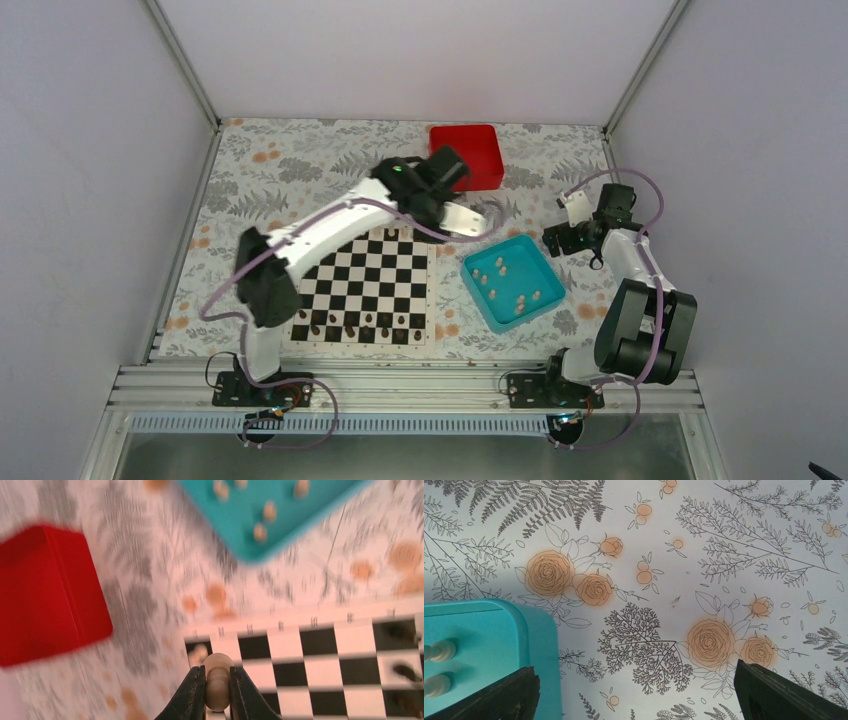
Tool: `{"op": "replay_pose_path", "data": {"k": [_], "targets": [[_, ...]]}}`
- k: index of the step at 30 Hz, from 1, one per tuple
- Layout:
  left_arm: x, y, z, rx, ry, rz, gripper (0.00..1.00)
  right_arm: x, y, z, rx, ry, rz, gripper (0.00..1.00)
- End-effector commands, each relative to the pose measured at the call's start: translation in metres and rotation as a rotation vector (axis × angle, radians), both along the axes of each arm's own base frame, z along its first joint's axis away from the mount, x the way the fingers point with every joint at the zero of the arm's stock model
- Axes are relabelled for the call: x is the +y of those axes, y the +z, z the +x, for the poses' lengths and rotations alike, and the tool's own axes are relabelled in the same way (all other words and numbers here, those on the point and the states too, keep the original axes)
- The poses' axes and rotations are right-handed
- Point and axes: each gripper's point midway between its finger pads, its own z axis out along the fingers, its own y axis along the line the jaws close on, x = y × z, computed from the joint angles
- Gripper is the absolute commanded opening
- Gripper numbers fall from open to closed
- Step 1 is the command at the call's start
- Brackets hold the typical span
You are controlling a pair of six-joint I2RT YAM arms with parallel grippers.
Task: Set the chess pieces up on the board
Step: Pick up the chess piece from the storage box, then place the chess piece on the chessboard.
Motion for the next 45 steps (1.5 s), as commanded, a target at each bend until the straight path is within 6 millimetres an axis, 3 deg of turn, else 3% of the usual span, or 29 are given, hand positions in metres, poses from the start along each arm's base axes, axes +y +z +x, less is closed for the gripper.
{"op": "replay_pose_path", "data": {"k": [1,7,11,18,27,34,45], "targets": [[0.07,-0.027,0.018,0.009,0.164,0.06,0.11,-0.001,-0.001,0.001,0.005,0.001,0.009,1.0],[0.172,-0.061,0.029,0.053,0.381,0.071,0.11,0.001,0.001,0.002,0.008,0.003,0.019,1.0],[0.227,-0.076,0.035,0.06,0.507,0.06,0.11,0.001,0.002,0.002,0.01,0.005,0.024,1.0],[0.283,-0.108,0.043,0.081,0.624,0.065,0.11,0.002,0.0,0.0,0.02,0.001,0.028,1.0],[0.32,-0.141,0.058,0.113,0.709,0.076,0.11,0.002,-0.002,-0.002,0.024,0.0,0.025,1.0],[0.326,-0.157,0.066,0.14,0.725,0.08,0.11,0.001,-0.006,-0.003,0.032,-0.002,0.022,1.0],[0.329,-0.166,0.074,0.155,0.735,0.074,0.12,0.0,-0.01,-0.004,0.044,-0.006,0.017,1.0]]}}
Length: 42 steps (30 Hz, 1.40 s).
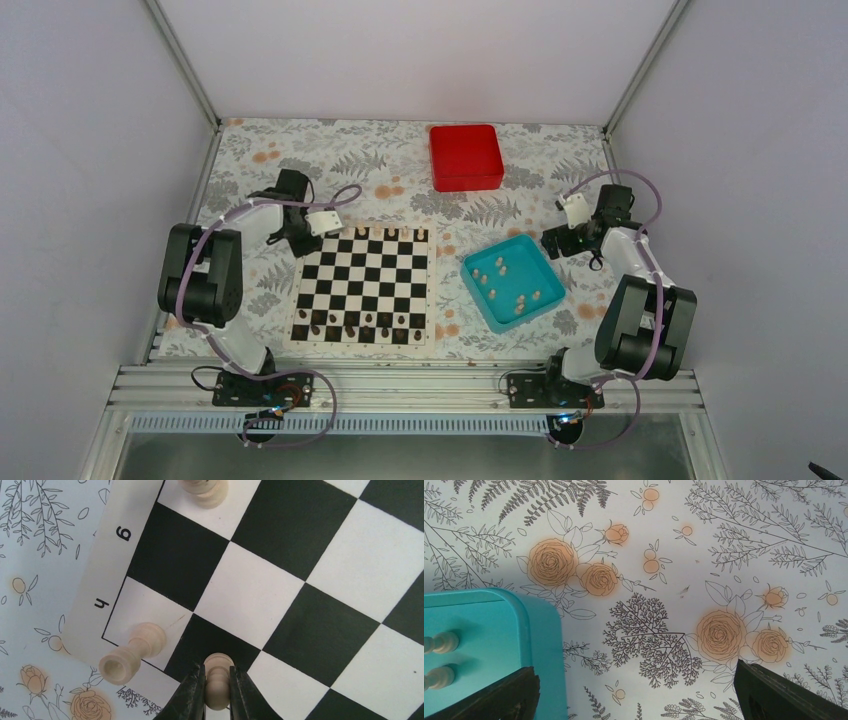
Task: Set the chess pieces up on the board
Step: Place the chess piece on the chessboard.
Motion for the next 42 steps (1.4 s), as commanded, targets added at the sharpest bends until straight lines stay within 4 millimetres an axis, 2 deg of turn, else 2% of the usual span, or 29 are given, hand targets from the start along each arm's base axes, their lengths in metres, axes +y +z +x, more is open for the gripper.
{"op": "replay_pose_path", "data": {"k": [1,17,23,29,42], "targets": [[-0.002,0.002,0.011,-0.023,-0.007,-0.027,0.12,-0.001,-0.003,0.001,0.003,-0.005,0.007,1.0],[-0.003,0.006,0.014,-0.021,-0.006,-0.04,0.14,0.0,-0.008,-0.002,0.017,0.001,0.009,1.0],[-0.001,-0.003,0.008,0.006,-0.005,-0.028,0.18,0.001,-0.007,-0.003,0.015,0.003,0.009,1.0],[-0.001,-0.001,0.008,0.002,-0.005,-0.026,0.22,0.001,-0.008,-0.004,0.017,0.006,0.012,1.0],[-0.003,0.049,0.017,-0.058,-0.021,-0.037,0.29,0.004,-0.008,-0.006,0.018,0.019,0.019,1.0]]}}
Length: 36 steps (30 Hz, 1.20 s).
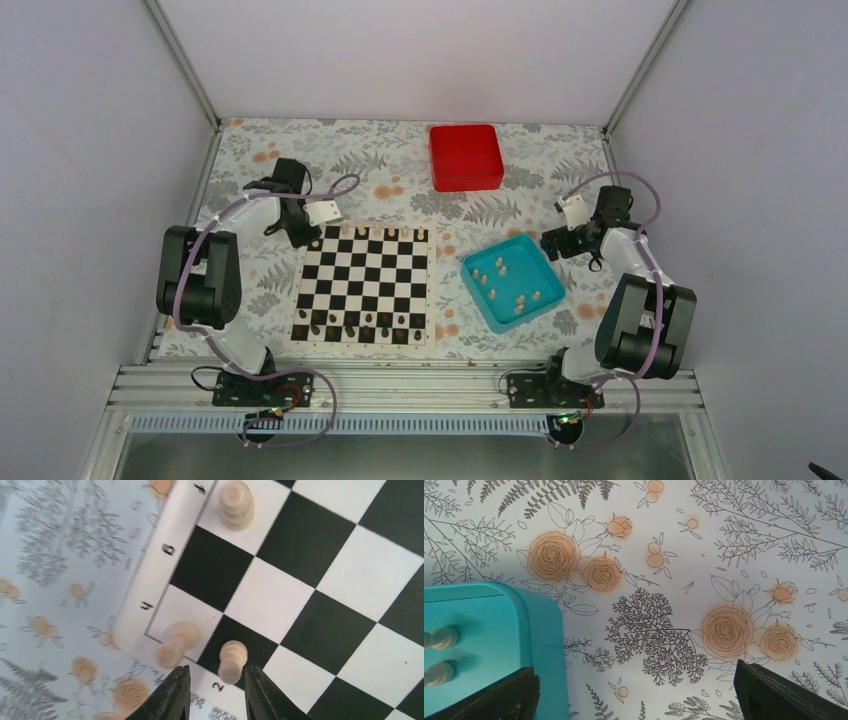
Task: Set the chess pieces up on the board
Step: Pick up the chess piece from the storage box.
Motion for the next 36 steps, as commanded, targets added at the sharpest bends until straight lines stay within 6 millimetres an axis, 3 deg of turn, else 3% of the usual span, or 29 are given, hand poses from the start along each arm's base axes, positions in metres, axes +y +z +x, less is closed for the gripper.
{"op": "replay_pose_path", "data": {"k": [1,7,11,14,18,20,23,26,29,36], "targets": [[-0.004,0.036,0.008,-0.053,-0.02,-0.032,0.3,0.003,-0.004,-0.004,0.005,0.017,0.016,1.0],[-0.015,0.082,0.005,-0.068,-0.05,-0.082,0.29,0.004,-0.003,-0.006,0.005,0.026,0.013,1.0],[-0.025,0.139,0.003,-0.153,-0.08,-0.153,0.29,0.008,0.011,-0.005,-0.006,0.068,0.013,1.0],[-0.032,0.182,0.006,-0.25,-0.074,-0.207,0.3,0.027,0.03,-0.014,-0.005,0.179,0.017,1.0],[-0.033,0.219,0.016,-0.397,-0.033,-0.246,0.54,0.053,0.047,-0.032,0.016,0.333,-0.047,1.0],[-0.028,0.225,0.026,-0.454,0.007,-0.241,0.83,0.064,0.046,-0.044,0.053,0.396,-0.076,0.97],[-0.023,0.219,0.037,-0.476,0.058,-0.227,0.99,0.073,0.039,-0.058,0.126,0.45,-0.095,0.84],[-0.02,0.211,0.047,-0.477,0.097,-0.225,1.0,0.082,0.025,-0.066,0.192,0.477,-0.096,0.68],[-0.016,0.21,0.057,-0.502,0.136,-0.217,1.0,0.089,0.009,-0.068,0.233,0.478,-0.096,0.59],[-0.009,0.215,0.068,-0.543,0.188,-0.204,1.0,0.112,-0.017,-0.07,0.284,0.501,-0.078,0.54]]}}
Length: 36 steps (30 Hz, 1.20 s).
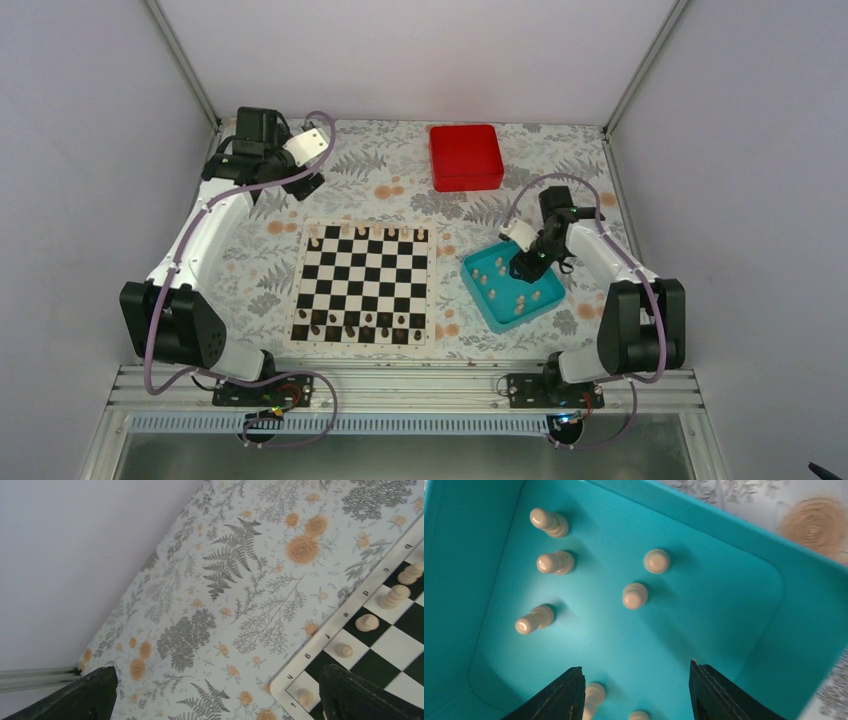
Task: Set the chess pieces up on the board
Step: Pick up the chess piece from the storage box.
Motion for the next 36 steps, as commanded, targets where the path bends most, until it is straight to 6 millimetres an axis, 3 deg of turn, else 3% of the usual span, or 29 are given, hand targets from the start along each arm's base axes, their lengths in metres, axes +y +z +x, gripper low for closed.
{"op": "replay_pose_path", "data": {"k": [1,9,16,31,36], "targets": [[0.006,0.013,0.01,-0.06,0.054,-0.016,1.0,0.013,-0.017,0.0,0.033,-0.004,-0.005,0.54],[0.007,0.006,0.009,-0.06,0.061,-0.012,1.0,0.032,-0.036,0.003,0.058,0.018,-0.025,0.52],[0.008,0.002,0.004,-0.06,0.054,-0.002,1.0,0.036,-0.047,0.008,0.071,0.001,-0.048,0.41],[0.006,-0.004,-0.001,-0.05,0.038,-0.008,1.0,0.035,-0.042,0.011,0.035,-0.008,-0.083,0.19],[0.006,-0.003,-0.002,-0.055,0.04,-0.01,1.0,0.031,-0.032,0.01,0.026,-0.02,-0.103,0.04]]}}
